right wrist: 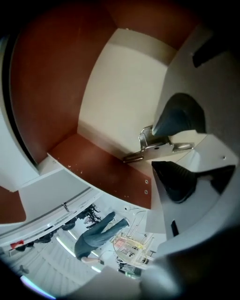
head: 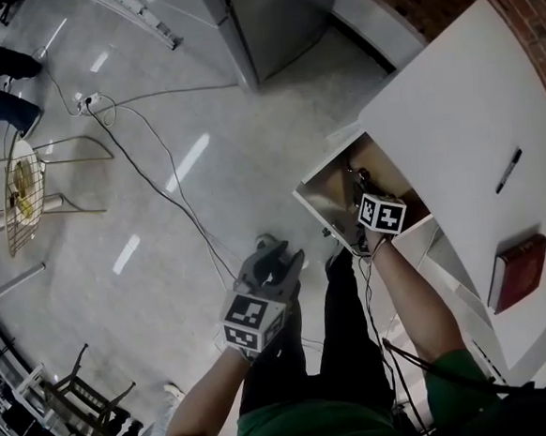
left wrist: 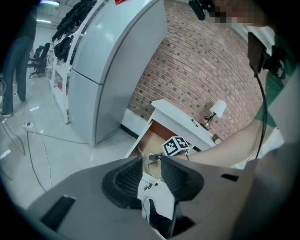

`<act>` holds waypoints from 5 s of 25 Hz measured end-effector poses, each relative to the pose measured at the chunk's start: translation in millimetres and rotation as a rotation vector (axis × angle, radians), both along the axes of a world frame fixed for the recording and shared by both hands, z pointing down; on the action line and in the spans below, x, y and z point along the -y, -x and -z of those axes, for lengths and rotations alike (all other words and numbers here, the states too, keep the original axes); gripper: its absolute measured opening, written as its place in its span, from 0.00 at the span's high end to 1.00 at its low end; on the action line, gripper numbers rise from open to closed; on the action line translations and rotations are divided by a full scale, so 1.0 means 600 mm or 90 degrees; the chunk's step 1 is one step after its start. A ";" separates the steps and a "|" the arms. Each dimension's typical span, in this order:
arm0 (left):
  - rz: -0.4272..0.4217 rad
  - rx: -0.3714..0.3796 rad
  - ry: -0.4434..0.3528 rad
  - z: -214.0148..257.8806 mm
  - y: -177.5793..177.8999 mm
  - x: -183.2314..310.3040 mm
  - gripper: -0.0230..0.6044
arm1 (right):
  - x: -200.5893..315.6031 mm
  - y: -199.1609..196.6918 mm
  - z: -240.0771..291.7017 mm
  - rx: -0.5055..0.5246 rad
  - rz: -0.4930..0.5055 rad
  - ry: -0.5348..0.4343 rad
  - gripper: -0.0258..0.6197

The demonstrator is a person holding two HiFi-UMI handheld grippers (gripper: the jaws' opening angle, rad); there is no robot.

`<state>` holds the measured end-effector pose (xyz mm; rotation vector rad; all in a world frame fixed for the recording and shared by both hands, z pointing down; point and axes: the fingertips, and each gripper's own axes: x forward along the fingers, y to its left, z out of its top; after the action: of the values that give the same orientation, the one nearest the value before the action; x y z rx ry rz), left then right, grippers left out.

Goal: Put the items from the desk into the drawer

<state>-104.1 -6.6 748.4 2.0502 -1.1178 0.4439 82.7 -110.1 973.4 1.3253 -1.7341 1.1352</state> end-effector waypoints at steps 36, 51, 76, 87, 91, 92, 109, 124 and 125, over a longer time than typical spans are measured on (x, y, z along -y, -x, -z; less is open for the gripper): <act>0.205 -0.013 -0.282 0.547 0.111 0.158 0.89 | 0.070 0.167 0.897 0.155 0.237 -0.527 0.95; 0.224 0.003 -0.466 0.747 0.123 0.200 0.91 | 0.096 0.168 1.068 0.169 0.263 -0.664 0.95; 0.224 0.070 -0.537 0.818 0.123 0.193 0.91 | 0.107 0.158 1.169 0.112 0.309 -0.780 0.96; 0.219 0.064 -0.539 0.815 0.112 0.187 0.91 | 0.088 0.147 1.170 0.097 0.306 -0.780 0.96; 0.208 0.061 -0.546 0.808 0.104 0.184 0.91 | 0.084 0.146 1.168 0.093 0.304 -0.779 0.95; 0.208 0.061 -0.546 0.808 0.103 0.183 0.91 | 0.083 0.146 1.168 0.092 0.305 -0.779 0.95; 0.205 0.065 -0.535 0.801 0.094 0.174 0.91 | 0.076 0.139 1.168 0.111 0.303 -0.769 0.95; 0.205 0.067 -0.531 0.793 0.099 0.174 0.91 | 0.071 0.146 1.167 0.112 0.307 -0.765 0.96; 0.206 0.069 -0.534 0.792 0.099 0.174 0.91 | 0.071 0.145 1.168 0.113 0.308 -0.766 0.96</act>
<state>-163.6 -111.1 273.1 2.4685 -1.8880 -0.1161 -4.3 -152.9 272.4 1.2516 -2.8232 -0.1855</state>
